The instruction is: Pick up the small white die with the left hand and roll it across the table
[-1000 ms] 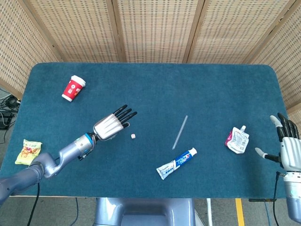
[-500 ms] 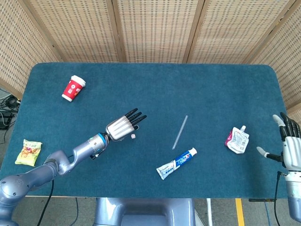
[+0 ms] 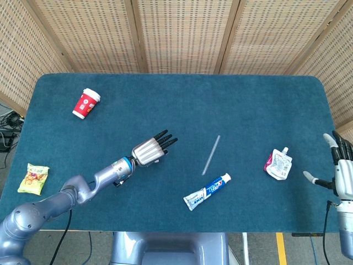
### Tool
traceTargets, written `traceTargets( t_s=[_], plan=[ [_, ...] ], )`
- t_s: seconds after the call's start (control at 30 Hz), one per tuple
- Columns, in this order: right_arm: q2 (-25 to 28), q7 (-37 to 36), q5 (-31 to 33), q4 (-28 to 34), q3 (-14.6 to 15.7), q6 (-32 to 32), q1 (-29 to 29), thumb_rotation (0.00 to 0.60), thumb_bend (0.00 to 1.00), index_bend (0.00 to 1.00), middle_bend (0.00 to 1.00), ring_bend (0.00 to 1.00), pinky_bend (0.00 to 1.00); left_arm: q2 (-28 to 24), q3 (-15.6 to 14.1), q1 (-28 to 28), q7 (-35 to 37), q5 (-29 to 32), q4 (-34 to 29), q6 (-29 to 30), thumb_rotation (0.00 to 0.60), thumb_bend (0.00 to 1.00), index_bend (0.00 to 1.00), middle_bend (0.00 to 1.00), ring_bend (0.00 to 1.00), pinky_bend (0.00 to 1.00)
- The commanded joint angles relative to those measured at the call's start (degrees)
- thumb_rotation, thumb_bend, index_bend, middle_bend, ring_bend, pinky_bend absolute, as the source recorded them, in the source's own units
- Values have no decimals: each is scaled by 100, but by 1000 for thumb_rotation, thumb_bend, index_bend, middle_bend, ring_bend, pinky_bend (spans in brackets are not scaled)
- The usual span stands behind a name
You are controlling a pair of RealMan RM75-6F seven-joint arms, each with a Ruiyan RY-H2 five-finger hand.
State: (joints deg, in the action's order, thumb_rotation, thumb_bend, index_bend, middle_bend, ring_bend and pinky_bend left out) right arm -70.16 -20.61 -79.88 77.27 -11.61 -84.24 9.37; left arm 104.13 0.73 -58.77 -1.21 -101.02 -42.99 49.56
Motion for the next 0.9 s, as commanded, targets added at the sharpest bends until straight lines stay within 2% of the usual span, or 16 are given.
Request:
traceTargets(
  t_s=[0.03, 0.3, 0.47, 0.77, 0.9],
  plan=[
    [-8, -19, 1, -18, -6, 0, -2, 600, 104, 137, 0, 0, 0, 37, -27, -41, 26, 63, 36, -69, 600, 130, 484, 0, 0, 0],
    [-35, -61, -22, -57, -24, -36, -2, 600, 104, 138, 0, 0, 0, 59, -100, -127, 57, 156, 52, -167, 600, 154, 484, 0, 0, 0],
    [-44, -81, -28, -69, -33, -56, -7, 600, 103, 138, 0, 0, 0, 51, -128, -175, 58, 212, 18, -221, 600, 226, 485, 0, 0, 0],
    [-44, -122, -63, -60, -41, -99, -15, 600, 103, 138, 0, 0, 0, 27, -171, -233, 29, 327, -56, -365, 600, 226, 485, 0, 0, 0],
    [-41, -140, -64, -59, -44, -97, -16, 600, 103, 138, 0, 0, 0, 22, -184, -253, -5, 372, -88, -409, 600, 226, 515, 0, 0, 0]
  ],
)
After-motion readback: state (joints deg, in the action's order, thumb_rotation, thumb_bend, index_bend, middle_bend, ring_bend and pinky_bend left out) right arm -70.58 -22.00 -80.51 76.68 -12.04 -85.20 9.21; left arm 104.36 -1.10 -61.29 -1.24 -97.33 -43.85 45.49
